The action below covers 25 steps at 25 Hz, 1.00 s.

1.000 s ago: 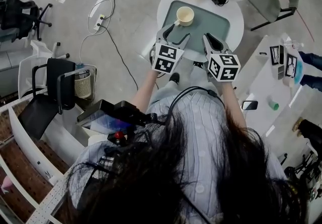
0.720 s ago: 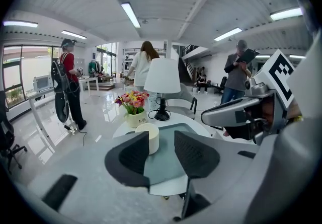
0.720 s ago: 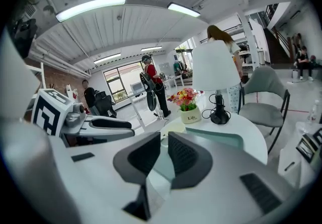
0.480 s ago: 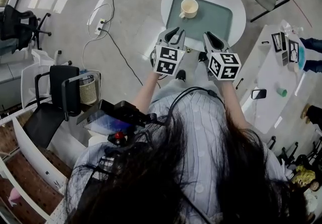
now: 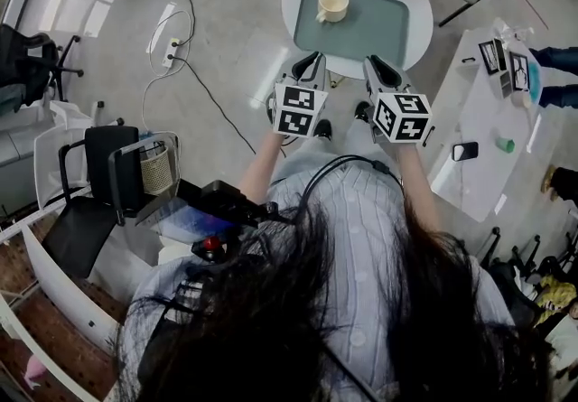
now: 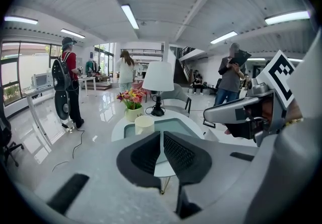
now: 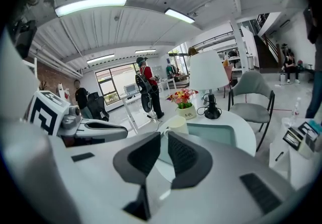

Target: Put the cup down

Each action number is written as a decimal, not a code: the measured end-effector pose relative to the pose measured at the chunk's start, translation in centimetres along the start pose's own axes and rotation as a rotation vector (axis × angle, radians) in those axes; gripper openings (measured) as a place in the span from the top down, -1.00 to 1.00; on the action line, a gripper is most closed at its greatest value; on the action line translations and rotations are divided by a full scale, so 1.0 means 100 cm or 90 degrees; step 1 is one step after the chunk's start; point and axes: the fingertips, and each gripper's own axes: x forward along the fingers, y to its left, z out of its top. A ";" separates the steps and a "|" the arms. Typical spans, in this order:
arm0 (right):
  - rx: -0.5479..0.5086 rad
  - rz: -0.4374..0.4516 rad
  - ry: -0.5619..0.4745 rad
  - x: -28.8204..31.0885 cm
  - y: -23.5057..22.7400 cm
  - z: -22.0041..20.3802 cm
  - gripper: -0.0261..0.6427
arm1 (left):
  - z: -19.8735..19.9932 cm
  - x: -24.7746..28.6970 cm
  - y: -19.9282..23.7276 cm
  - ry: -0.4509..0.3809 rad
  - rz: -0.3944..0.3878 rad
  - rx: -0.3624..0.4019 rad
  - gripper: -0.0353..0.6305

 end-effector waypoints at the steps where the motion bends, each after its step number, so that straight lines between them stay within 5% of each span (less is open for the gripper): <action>1: -0.001 -0.001 0.000 -0.002 0.000 -0.001 0.73 | -0.001 -0.001 -0.001 0.000 -0.001 -0.002 0.79; 25: -0.017 0.047 0.003 -0.085 -0.013 -0.033 0.73 | -0.020 -0.046 -0.081 -0.005 0.050 -0.061 0.85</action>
